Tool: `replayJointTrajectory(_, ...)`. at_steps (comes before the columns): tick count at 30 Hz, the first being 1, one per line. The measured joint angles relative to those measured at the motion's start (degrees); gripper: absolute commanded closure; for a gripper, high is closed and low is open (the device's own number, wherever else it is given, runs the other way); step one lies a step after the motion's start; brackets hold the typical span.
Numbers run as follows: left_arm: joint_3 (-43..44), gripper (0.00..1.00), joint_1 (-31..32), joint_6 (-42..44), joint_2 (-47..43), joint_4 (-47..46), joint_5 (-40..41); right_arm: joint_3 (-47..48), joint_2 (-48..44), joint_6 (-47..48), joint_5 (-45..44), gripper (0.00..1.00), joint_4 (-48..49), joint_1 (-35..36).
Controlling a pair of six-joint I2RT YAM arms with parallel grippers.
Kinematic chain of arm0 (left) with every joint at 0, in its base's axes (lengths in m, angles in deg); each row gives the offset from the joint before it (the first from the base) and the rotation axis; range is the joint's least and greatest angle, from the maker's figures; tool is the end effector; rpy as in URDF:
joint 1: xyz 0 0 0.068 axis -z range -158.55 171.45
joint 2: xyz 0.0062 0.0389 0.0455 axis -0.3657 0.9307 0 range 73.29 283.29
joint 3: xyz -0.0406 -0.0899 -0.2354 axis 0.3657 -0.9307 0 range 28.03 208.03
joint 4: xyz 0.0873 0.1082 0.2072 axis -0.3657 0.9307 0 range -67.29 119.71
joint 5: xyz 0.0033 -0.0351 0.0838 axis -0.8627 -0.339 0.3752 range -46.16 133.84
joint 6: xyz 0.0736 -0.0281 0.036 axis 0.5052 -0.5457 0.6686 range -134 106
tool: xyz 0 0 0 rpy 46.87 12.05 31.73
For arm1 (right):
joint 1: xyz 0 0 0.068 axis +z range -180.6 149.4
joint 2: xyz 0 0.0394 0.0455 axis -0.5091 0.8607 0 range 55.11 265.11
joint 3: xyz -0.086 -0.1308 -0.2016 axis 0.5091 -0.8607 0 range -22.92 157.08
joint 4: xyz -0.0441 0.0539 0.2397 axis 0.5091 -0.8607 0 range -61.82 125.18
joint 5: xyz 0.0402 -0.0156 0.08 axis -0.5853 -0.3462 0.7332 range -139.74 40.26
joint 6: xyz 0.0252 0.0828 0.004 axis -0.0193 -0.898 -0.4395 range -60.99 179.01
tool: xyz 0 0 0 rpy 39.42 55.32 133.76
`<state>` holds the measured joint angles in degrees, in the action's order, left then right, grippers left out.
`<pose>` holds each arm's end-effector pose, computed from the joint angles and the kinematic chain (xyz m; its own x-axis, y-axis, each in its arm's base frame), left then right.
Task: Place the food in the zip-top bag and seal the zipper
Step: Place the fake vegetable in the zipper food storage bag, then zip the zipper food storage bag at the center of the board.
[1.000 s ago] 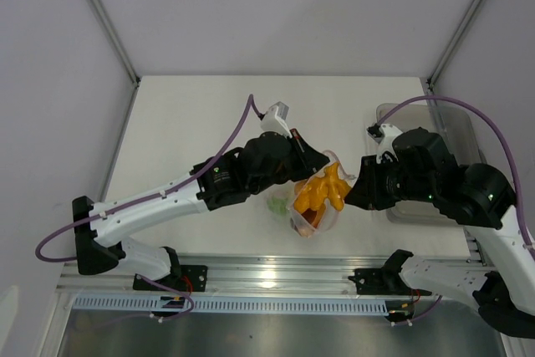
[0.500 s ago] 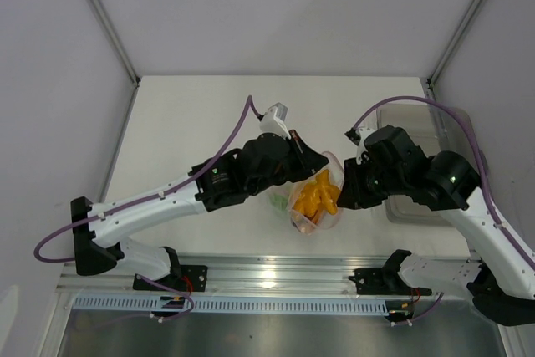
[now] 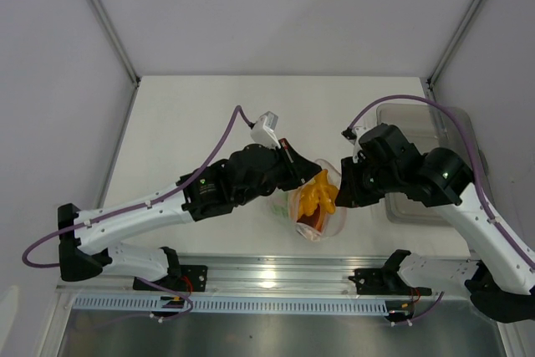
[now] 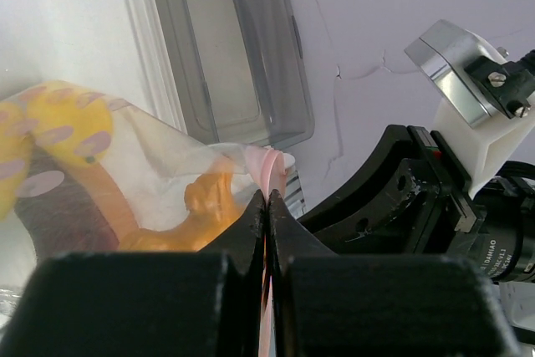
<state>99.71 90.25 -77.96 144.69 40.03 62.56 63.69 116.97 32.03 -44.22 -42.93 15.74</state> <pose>0.1363 -0.2835 0.3647 -0.7402 -0.4448 -0.5042 0.2437 0.5215 -0.8177 0.1187 0.1351 0.3615 -0.8383 -0.2244 -0.4968 -0.4258 0.8387 0.3396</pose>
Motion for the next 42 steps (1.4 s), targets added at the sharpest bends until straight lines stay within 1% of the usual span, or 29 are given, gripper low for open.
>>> replayJointTrajectory(2,0.0,0.99,0.07,0.02,0.0,-0.2,0.0,0.0,0.07,-0.04,0.0,0.96,0.0,-0.33)
replayJointTrajectory(4,-0.02,1.0,0.15,0.02,0.0,-0.35,0.0,0.0,0.07,-0.2,0.22,0.88,0.0,-0.74)
replayJointTrajectory(5,-0.02,0.99,0.2,0.02,0.0,-0.39,0.0,0.0,0.07,-0.26,0.42,0.83,0.0,-1.03)
replayJointTrajectory(6,-0.02,1.0,0.2,0.02,0.0,-0.46,0.0,0.0,0.07,-0.33,0.61,0.73,0.0,-1.38)
replayJointTrajectory(7,-0.13,0.99,0.22,0.02,0.0,-0.57,0.0,0.0,0.07,-0.48,0.85,0.66,0.0,-1.66)
replayJointTrajectory(8,-0.28,0.99,0.22,0.0,-0.04,-0.74,0.0,0.04,0.07,-0.55,1.05,0.56,-0.02,-1.97)
replayJointTrajectory(11,-0.85,0.99,0.37,0.0,-0.13,-1.64,-0.02,0.57,0.07,-1.03,1.81,0.45,0.0,-2.64)
replayJointTrajectory(12,-0.94,0.99,0.46,0.0,-0.15,-1.84,-0.04,0.79,0.07,-1.07,2.05,0.42,0.0,-2.73)
replayJointTrajectory(15,-1.14,1.0,0.57,0.0,-0.15,-2.1,-0.07,1.79,0.07,-1.51,3.06,0.41,0.24,-2.95)
replayJointTrajectory(20,-1.68,0.99,0.57,0.13,-0.28,-2.82,-0.09,3.96,-0.57,-1.77,4.04,0.42,0.63,-3.04)
replayJointTrajectory(27,-4.0,0.99,0.57,1.66,-1.77,-5.16,-1.77,6.88,-6.03,-1.99,3.63,0.44,1.29,-3.08)
replayJointTrajectory(32,-4.55,0.99,0.57,5.66,-2.23,-6.21,-4.96,6.32,-10.32,-1.57,-2.38,0.43,1.42,-3.08)
replayJointTrajectory(35,-4.55,0.99,0.59,9.84,-3.3,-5.95,-7.43,2.97,-12.5,-0.66,-6.82,0.41,1.53,-3.1)
replayJointTrajectory(38,-4.26,0.99,0.57,13.92,-5.49,-3.06,-8.66,-0.63,-13.77,0.96,-10.27,0.38,1.22,-3.15)
replayJointTrajectory(42,-2.71,0.99,0.39,18.1,-8.72,1.79,-10.03,-3.06,-15.67,3.89,-12.26,0.38,2.21,-3.19)
